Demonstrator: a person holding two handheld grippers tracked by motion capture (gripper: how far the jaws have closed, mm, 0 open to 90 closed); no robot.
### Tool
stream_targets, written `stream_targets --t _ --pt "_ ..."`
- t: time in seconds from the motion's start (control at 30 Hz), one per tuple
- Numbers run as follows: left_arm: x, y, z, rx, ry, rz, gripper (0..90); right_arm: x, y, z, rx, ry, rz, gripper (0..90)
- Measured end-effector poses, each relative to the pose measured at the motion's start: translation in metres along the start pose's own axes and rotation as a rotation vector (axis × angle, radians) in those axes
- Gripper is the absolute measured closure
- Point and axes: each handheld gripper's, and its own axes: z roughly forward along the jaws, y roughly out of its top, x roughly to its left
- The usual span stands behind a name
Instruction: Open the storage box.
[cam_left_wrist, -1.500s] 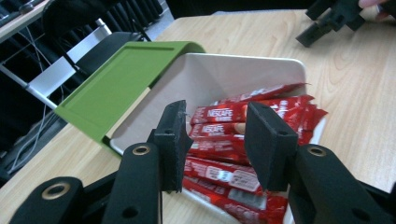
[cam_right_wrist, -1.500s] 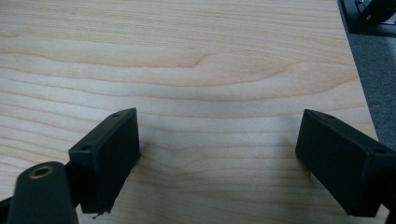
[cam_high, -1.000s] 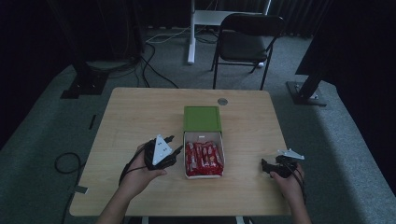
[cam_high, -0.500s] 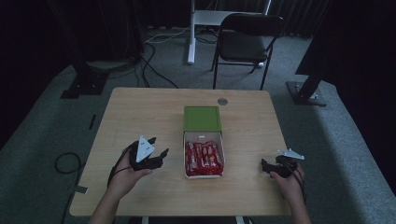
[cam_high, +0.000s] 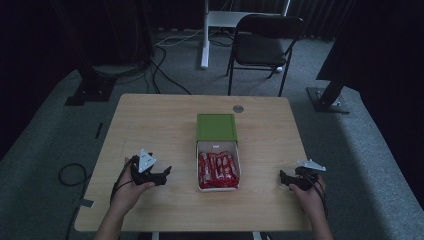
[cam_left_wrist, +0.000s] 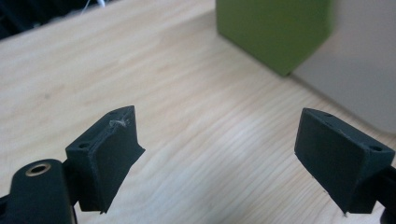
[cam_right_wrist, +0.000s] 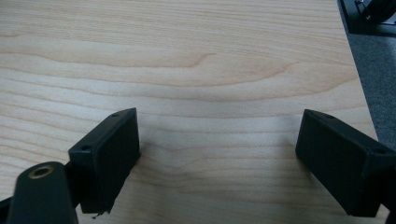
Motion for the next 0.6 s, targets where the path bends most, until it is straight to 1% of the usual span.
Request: stream_targets --t 0.03,0.07,0.13,0.2,0.3,0.37,0.43,0.47,0.5,0.57,0.6 --pt "0.001 -0.003 0.001 0.006 0.003 -0.008 13.5 0.000 0.000 0.000 0.000 0.000 0.000 13.0" --pt "0.003 -0.006 0.002 0.014 0.007 -0.014 10.4 0.000 0.000 0.000 0.000 0.000 0.000 13.0" --pt "0.007 -0.012 0.004 0.029 0.000 -0.015 10.1 0.000 0.000 0.000 0.000 0.000 0.000 13.0" --pt "0.010 -0.017 0.005 0.044 0.013 -0.039 10.1 0.000 0.000 0.000 0.000 0.000 0.000 13.0" --pt "0.017 -0.024 0.005 0.057 0.034 -0.099 10.1 0.000 0.000 0.000 0.001 -0.001 -0.001 13.0" --pt "0.021 -0.027 0.005 0.070 0.047 -0.105 10.1 0.000 0.000 0.000 0.000 0.000 -0.001 13.0" --pt "0.025 -0.029 0.004 0.070 0.059 -0.129 10.1 0.000 0.000 0.000 0.001 0.000 -0.001 13.0" --pt "0.028 -0.031 0.004 0.064 0.068 -0.155 10.1 0.000 0.000 0.000 0.001 0.000 -0.001 13.0" --pt "0.031 -0.033 0.003 0.071 0.081 -0.164 10.1 0.000 0.000 0.000 0.001 0.000 -0.001 12.9" --pt "0.035 -0.037 0.003 0.094 0.103 -0.155 10.1 0.000 0.000 0.000 0.000 0.000 -0.001 12.9" --pt "0.036 -0.039 0.002 0.098 0.107 -0.154 10.1 0.000 0.000 0.000 0.000 0.000 -0.001 12.9"
